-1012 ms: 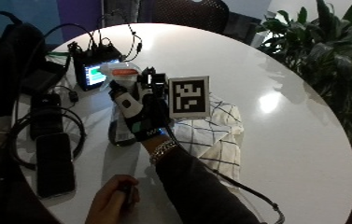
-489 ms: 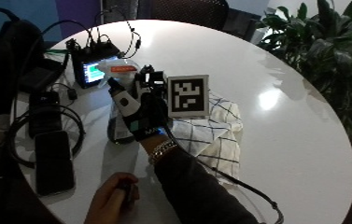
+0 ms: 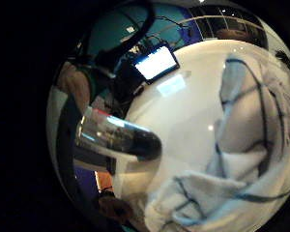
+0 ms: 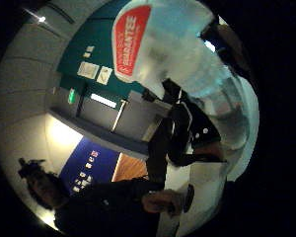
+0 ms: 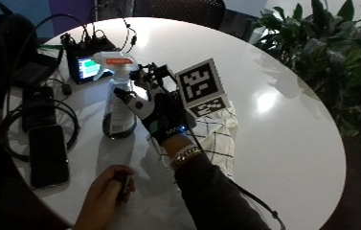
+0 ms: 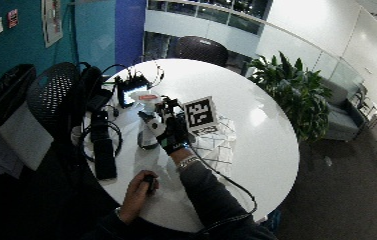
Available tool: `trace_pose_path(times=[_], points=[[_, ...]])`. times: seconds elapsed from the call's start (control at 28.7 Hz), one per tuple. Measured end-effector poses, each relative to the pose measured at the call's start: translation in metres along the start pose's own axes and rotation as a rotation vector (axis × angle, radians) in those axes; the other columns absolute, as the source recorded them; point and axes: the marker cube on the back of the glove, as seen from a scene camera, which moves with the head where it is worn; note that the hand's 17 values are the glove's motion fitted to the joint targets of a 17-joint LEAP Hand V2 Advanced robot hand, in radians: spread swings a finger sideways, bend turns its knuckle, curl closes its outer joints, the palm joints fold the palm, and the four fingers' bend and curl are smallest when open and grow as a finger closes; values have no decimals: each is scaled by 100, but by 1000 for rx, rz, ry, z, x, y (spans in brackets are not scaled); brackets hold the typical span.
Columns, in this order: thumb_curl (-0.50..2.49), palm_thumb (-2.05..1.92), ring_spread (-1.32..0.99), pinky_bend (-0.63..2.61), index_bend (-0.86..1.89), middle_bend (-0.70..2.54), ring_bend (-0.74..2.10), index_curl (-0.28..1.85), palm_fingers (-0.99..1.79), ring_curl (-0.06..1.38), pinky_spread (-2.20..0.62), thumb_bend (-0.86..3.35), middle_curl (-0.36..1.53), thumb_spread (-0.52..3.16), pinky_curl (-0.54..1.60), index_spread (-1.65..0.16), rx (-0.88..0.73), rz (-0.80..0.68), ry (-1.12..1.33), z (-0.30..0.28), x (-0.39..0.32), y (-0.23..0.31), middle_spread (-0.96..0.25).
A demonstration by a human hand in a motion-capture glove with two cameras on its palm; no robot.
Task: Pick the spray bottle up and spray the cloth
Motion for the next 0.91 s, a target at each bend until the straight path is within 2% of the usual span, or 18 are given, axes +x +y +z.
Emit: trace_pose_path(times=[0.21, 0.38, 0.49, 0.91], points=[[58, 82, -11, 42, 13, 26, 41, 40, 55, 36, 11, -3, 43, 104, 37, -27, -117, 37, 225, -23, 7, 23, -9], [53, 74, -7, 36, 16, 21, 34, 38, 47, 33, 19, -5, 40, 108, 35, -30, -250, 83, 469, -47, 6, 50, -6], [51, 71, -5, 31, 18, 19, 31, 38, 43, 32, 23, -4, 39, 110, 33, -31, -273, 84, 576, -60, 1, 69, -5], [43, 67, -2, 18, 21, 18, 23, 37, 41, 29, 28, -2, 36, 116, 29, -37, -359, 88, 724, -75, 2, 125, -5]])
